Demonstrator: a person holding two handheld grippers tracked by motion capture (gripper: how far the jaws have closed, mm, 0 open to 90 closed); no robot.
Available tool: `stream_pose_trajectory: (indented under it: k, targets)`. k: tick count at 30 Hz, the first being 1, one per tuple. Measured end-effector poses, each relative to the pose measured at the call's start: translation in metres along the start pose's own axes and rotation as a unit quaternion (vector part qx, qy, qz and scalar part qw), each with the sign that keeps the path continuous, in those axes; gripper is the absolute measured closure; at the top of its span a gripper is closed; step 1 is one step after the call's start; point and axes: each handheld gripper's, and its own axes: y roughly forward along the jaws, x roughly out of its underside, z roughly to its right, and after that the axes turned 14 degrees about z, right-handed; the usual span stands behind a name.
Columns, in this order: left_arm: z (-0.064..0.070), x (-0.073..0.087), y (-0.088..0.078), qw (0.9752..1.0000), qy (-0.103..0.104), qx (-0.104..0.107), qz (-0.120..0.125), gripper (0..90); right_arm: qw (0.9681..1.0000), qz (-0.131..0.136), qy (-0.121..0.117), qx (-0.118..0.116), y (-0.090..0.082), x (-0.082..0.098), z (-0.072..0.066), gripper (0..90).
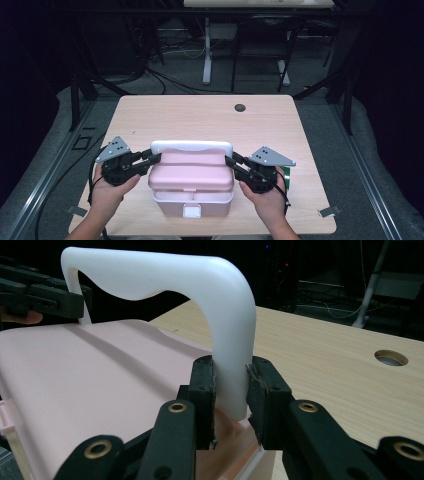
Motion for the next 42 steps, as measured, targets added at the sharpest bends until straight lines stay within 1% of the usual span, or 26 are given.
stream_pose_trajectory:
  k: [1, 2, 3, 4, 5, 9, 11, 12, 13, 14, 15, 16, 17, 18, 19, 22, 23, 26, 27, 31, 32, 33, 34, 37, 39, 42]
  targets:
    - [0.000, -0.002, 0.002, 1.0000, -0.002, 0.001, 0.005, 68.9, 1.0000, 0.004, 0.003, 0.000, 0.001, 0.000, 0.001, 74.0]
    - [0.000, -0.002, 0.002, 1.0000, -0.002, 0.001, 0.005, 68.9, 1.0000, -0.006, 0.003, -0.002, 0.000, -0.001, 0.001, 73.9]
    - [0.001, -0.005, 0.003, 1.0000, -0.004, -0.007, 0.005, 70.7, 1.0000, -0.007, 0.002, -0.001, 0.000, -0.001, 0.001, 73.9]
    - [0.001, -0.005, 0.003, 1.0000, -0.004, -0.007, 0.005, 72.2, 1.0000, -0.005, 0.005, -0.003, 0.000, -0.002, 0.001, 73.9]
    - [-0.001, -0.007, 0.004, 0.9998, -0.017, -0.006, 0.005, 72.7, 1.0000, -0.005, 0.006, -0.002, 0.000, -0.002, 0.002, 73.8]
    - [-0.002, -0.009, 0.005, 0.9998, -0.021, -0.005, 0.000, 73.0, 1.0000, -0.005, 0.008, -0.001, -0.001, -0.002, 0.003, 72.4]
    - [-0.002, -0.010, 0.005, 0.9998, -0.022, -0.004, -0.002, 73.1, 0.9998, 0.013, 0.013, -0.002, -0.002, -0.002, 0.003, 70.1]
    - [-0.002, -0.010, 0.005, 0.9997, -0.023, -0.004, -0.002, 73.1, 1.0000, 0.005, 0.008, -0.002, -0.005, -0.004, 0.003, 70.1]
    - [-0.002, -0.010, 0.005, 0.9997, -0.023, -0.004, -0.002, 73.1, 0.9998, 0.016, 0.008, 0.001, -0.007, -0.004, 0.003, 70.6]
    - [-0.002, -0.011, 0.005, 0.9997, -0.024, -0.004, -0.001, 73.1, 0.9999, 0.013, 0.001, 0.001, -0.014, -0.007, 0.003, 71.8]
    - [-0.003, -0.012, 0.005, 0.9997, -0.025, -0.003, -0.004, 73.1, 0.9999, 0.015, -0.002, 0.005, -0.017, -0.007, 0.003, 72.1]
    - [-0.003, -0.012, 0.005, 0.9997, -0.025, -0.003, -0.004, 73.1, 0.9999, 0.015, -0.002, 0.005, -0.017, -0.007, 0.003, 72.1]
    - [-0.003, -0.013, 0.006, 0.9996, -0.027, -0.004, -0.002, 73.1, 0.9996, 0.028, -0.003, 0.006, -0.023, -0.007, 0.003, 73.7]
    - [-0.003, -0.013, 0.006, 0.9996, -0.027, -0.004, -0.002, 73.1, 0.9996, 0.028, -0.003, 0.006, -0.023, -0.007, 0.003, 73.7]
    - [-0.005, -0.014, 0.006, 0.9995, -0.031, -0.003, -0.004, 73.1, 0.9997, 0.023, -0.002, 0.008, -0.030, -0.006, 0.004, 75.5]
    - [-0.006, -0.015, 0.006, 0.9994, -0.035, -0.002, -0.005, 73.1, 0.9996, 0.026, 0.000, 0.011, -0.035, -0.003, 0.005, 77.8]
    - [-0.007, -0.016, 0.007, 0.9992, -0.039, -0.002, -0.005, 73.1, 0.9998, 0.016, 0.001, 0.013, -0.039, 0.000, 0.006, 80.5]
    - [-0.008, -0.017, 0.008, 0.9991, -0.042, -0.001, -0.004, 73.0, 0.9997, 0.018, 0.004, 0.015, -0.041, 0.005, 0.007, 82.3]
    - [-0.008, -0.017, 0.008, 0.9991, -0.043, -0.002, -0.006, 73.0, 0.9999, 0.009, 0.006, 0.012, -0.042, 0.007, 0.008, 82.9]
    - [-0.008, -0.017, 0.008, 0.9991, -0.041, -0.001, -0.006, 73.0, 0.9999, -0.005, 0.007, 0.007, -0.043, 0.022, 0.003, 83.9]
    - [-0.008, -0.017, 0.008, 0.9991, -0.041, -0.001, -0.006, 73.0, 0.9999, -0.005, 0.007, 0.007, -0.043, 0.022, 0.003, 83.9]
    - [-0.008, -0.017, 0.008, 0.9991, -0.042, -0.001, -0.006, 73.0, 0.9999, -0.013, 0.008, 0.004, -0.043, 0.027, 0.001, 84.2]
    - [-0.008, -0.017, 0.008, 0.9991, -0.042, -0.001, -0.006, 73.0, 0.9999, -0.013, 0.008, 0.004, -0.043, 0.027, 0.001, 84.2]
    - [-0.008, -0.018, 0.008, 0.9991, -0.042, -0.001, -0.007, 73.0, 0.9998, -0.016, 0.006, -0.001, -0.040, 0.037, -0.004, 84.4]
    - [-0.008, -0.017, 0.008, 0.9991, -0.041, -0.001, -0.008, 73.0, 0.9997, -0.024, 0.008, -0.004, -0.039, 0.038, -0.005, 84.5]
    - [-0.008, -0.017, 0.008, 0.9991, -0.041, 0.000, -0.008, 73.0, 0.9997, -0.023, 0.005, -0.010, -0.037, 0.038, -0.007, 84.6]
